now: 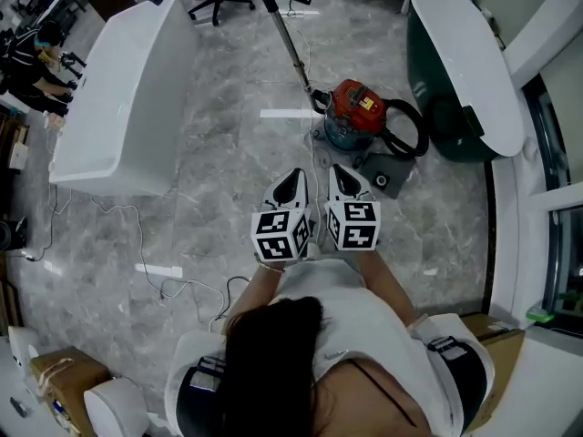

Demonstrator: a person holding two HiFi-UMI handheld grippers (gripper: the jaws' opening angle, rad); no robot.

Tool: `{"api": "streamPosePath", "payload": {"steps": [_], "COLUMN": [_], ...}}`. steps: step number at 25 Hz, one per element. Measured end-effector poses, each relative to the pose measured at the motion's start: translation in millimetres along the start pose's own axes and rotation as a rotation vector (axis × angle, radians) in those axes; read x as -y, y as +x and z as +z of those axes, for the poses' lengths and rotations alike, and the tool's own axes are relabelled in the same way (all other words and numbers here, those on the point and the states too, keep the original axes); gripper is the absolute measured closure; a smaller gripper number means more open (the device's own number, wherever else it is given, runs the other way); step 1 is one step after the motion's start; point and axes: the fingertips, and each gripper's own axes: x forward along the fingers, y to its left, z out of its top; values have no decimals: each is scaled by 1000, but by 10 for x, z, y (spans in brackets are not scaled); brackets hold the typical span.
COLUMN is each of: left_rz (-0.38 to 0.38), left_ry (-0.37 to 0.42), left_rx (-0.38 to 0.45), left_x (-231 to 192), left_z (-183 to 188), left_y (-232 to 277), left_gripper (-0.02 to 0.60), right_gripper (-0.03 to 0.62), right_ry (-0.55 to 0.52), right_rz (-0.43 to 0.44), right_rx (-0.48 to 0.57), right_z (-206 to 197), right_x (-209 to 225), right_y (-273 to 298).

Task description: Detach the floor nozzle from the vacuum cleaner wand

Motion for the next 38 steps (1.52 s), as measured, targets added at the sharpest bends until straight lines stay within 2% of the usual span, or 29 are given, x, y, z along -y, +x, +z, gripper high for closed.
{"api": "streamPosePath", "payload": {"steps": [10, 17, 27, 38], "left_rz": [44, 24, 21, -24], "left_ry": [-6, 27, 24, 42], "left_rx": [-8, 11, 40, 12], "left_x": [-33, 6, -205, -487], "left_z": [25, 133, 373, 499], "left_y": [18, 120, 401, 721], "left_gripper": [577, 577, 577, 577], "right_gripper": [579, 579, 579, 579], "right_ry": [16, 15, -14, -24], "right_rz": [37, 33, 7, 2], "right_rx": [19, 19, 7, -32], "right_z": [60, 123, 237, 340], "right_x": [17, 72, 101, -6], "right_y": [9, 116, 433, 869]}}
